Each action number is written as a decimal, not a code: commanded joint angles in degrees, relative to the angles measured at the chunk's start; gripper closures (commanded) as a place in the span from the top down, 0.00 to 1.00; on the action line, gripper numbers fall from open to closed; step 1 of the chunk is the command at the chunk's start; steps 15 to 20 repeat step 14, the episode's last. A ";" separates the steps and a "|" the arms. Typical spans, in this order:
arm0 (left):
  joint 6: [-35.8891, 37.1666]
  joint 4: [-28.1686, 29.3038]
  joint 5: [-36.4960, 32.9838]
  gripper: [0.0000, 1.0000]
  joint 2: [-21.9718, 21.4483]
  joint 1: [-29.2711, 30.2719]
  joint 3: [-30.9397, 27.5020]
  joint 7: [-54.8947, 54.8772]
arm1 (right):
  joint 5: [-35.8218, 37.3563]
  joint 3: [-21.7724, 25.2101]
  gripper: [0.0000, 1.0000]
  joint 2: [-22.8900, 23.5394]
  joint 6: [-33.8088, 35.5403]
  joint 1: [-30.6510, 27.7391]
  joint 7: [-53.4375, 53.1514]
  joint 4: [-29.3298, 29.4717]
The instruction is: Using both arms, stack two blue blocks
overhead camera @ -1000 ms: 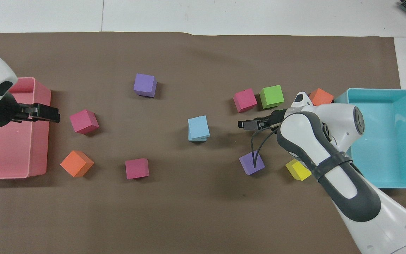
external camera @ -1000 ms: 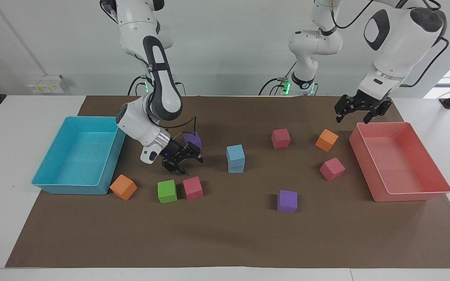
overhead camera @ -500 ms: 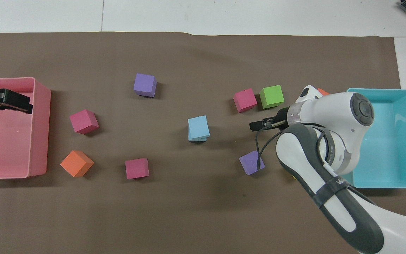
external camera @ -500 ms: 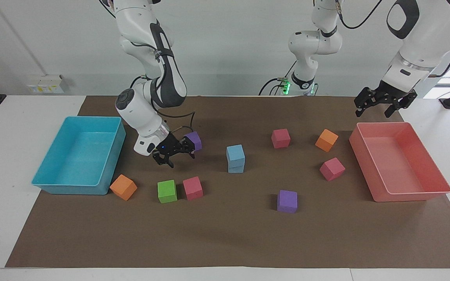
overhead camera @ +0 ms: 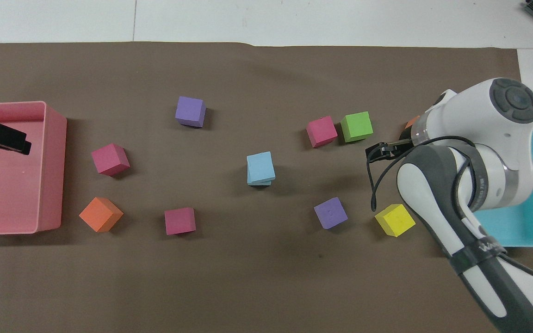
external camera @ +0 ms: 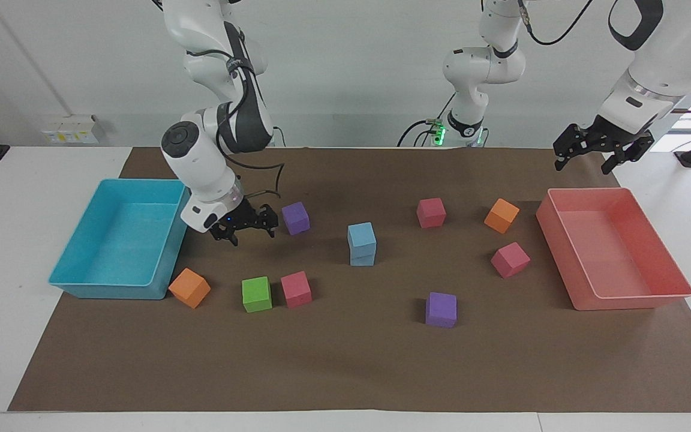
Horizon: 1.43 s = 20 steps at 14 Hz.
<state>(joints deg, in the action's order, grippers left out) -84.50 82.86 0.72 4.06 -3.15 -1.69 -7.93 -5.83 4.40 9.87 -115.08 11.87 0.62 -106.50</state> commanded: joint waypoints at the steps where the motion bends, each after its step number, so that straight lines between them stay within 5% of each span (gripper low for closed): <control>1: 1.26 0.81 -0.63 1.00 -1.07 0.86 0.72 -0.51 | 3.46 -0.53 1.00 -0.55 2.40 -2.37 -2.12 1.91; 9: 1.18 5.11 -0.63 1.00 -3.71 0.60 0.72 0.02 | 3.72 -0.44 1.00 -4.93 5.03 -10.46 -2.03 3.32; 14: 1.00 5.20 -0.63 1.00 -3.71 0.77 0.72 0.02 | 6.53 -0.35 1.00 -11.17 10.91 -10.55 -1.94 3.84; 20: 1.00 5.20 -0.63 1.00 -3.71 0.77 0.72 0.02 | 6.53 -0.35 1.00 -11.17 10.91 -10.55 -1.94 3.84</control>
